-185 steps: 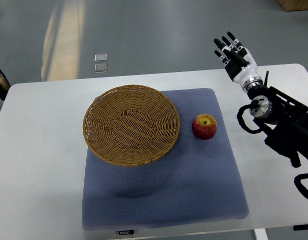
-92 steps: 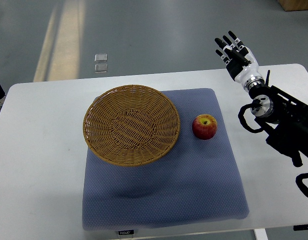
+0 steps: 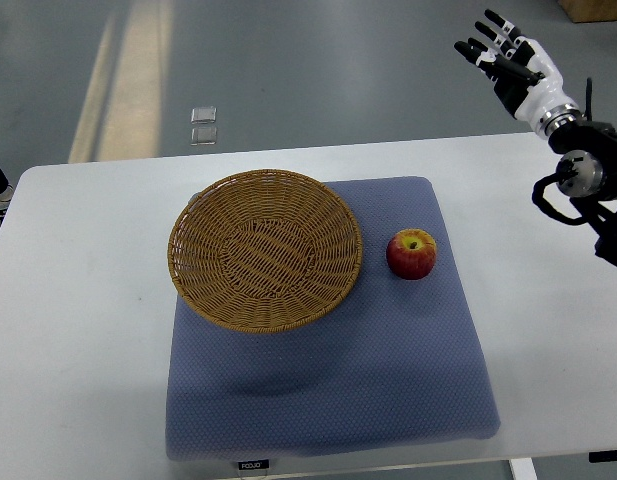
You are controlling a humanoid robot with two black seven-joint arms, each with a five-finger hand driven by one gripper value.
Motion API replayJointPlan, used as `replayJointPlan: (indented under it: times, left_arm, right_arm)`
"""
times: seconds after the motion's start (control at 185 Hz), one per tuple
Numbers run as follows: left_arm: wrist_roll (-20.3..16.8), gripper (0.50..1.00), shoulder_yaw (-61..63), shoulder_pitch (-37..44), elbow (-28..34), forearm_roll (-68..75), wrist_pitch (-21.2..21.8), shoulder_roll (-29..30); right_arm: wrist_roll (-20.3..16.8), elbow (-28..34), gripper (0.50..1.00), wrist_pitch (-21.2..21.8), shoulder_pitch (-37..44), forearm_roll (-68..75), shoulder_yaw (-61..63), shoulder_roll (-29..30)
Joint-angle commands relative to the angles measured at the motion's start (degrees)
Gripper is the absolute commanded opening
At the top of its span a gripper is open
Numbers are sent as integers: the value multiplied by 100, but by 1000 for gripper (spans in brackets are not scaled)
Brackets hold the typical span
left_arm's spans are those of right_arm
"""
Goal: Place red apple in basket with right hand
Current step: 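Swing the right hand over and lower it toward the red apple, then close the right hand fingers around the red apple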
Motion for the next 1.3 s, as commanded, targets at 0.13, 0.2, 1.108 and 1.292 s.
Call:
replayJointPlan:
  times: [0.13,0.2,1.108,1.292]
  left_arm:
    - [-1,1000,0,-1,0,0,0,0]
    - [-1,1000,0,-1,0,0,0,0]
    - [-1,1000,0,-1,0,0,0,0]
    - [-1,1000,0,-1,0,0,0,0]
  right_arm:
    - [8,752,924,953,369,-1090,-164,-885]
    - [17,1306,924,1454,527,-2364,-305,-1158]
    - [8,2756,921,997,404,-8148,-2221,-1184]
    - [0,2677,919,777,298,-8306,-2247,-1166]
